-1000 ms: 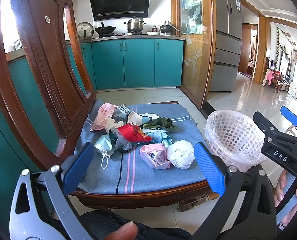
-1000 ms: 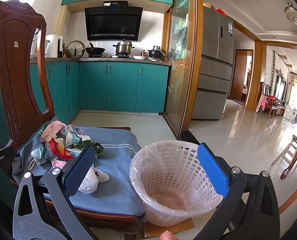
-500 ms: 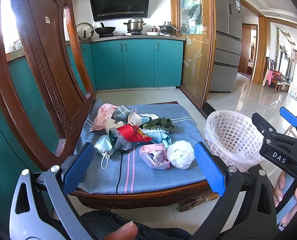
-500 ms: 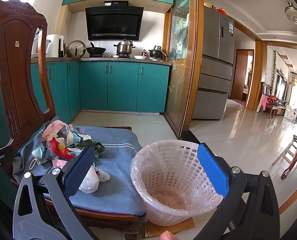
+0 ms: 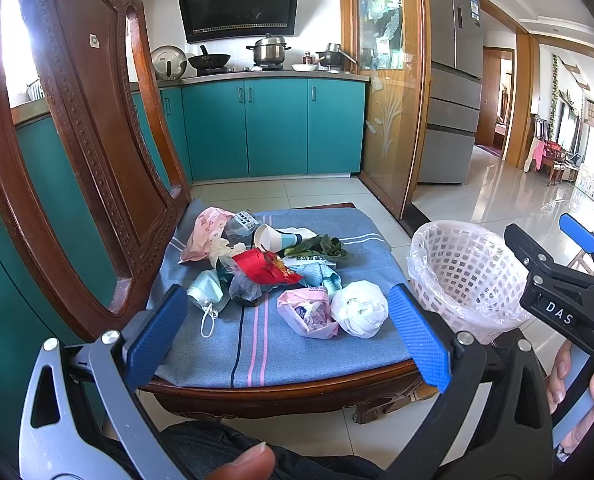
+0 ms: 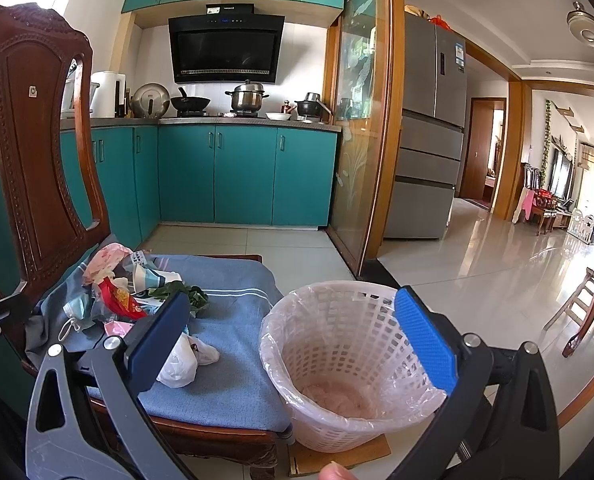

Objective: Collect trash

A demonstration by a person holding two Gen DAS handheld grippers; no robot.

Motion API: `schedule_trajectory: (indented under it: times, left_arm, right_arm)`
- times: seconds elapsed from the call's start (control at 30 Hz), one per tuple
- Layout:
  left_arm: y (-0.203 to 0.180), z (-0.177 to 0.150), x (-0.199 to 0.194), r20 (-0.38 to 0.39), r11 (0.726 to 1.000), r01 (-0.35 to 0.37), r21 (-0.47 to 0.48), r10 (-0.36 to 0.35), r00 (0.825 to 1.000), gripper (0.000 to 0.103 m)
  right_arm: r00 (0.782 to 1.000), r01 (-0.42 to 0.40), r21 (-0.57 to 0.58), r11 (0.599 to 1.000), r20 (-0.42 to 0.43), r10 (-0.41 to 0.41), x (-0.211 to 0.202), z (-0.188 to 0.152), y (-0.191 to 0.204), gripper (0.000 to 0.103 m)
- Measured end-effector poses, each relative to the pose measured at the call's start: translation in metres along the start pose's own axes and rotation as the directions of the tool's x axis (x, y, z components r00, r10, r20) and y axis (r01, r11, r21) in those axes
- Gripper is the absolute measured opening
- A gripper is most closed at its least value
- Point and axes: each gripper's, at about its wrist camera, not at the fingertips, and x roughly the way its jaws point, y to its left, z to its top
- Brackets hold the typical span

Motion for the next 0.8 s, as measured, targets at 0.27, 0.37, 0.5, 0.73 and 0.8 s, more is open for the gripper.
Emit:
schedule_trajectory:
  times: [0.27,0.37,0.5,0.73,0.8]
  left_arm:
    - [0.0002,0.0000,0.0001,0.000,1.000,-0.001,0.000,0.001,1.000,0.100]
    - [0.0004,0.0000,0.0001,0.000,1.000,-0.001,-0.001,0.001,1.000,0.100]
    - [0.0003,-0.0001,0.0000,0.000,1.000,-0.001,-0.001,0.001,1.000,0.100]
    - [0.0004,0.0001,0.0000,0.001,1.000,-0.001,0.000,0.001,1.000,0.100]
    - [-0.0013,-0.0001,-0.0011,0.002,1.000,-0.001,0.003,0.001,1.000,0.100]
  right_arm:
    - [1.000,0.001,0.000,1.000,0.001,-0.001,-0.0002,-0.0004,-0.0004,0.100]
    - [1.000,0.001,0.001,1.000,0.001,-0.001,-0.0002,-0.0005,-0.0003,0.100]
    - [1.000,0.000,0.000,1.000,0.001,0.000,0.0000,-0.0004,0.0000,0.100]
    - [1.000,-0.005,-0.001,1.000,0.000,0.005,0.0005,-0.0023,-0.0012,0.100]
    - [1.000,-0.006,0.000,1.000,0.000,0.006,0.0007,-0.0027,-0.0014,0.100]
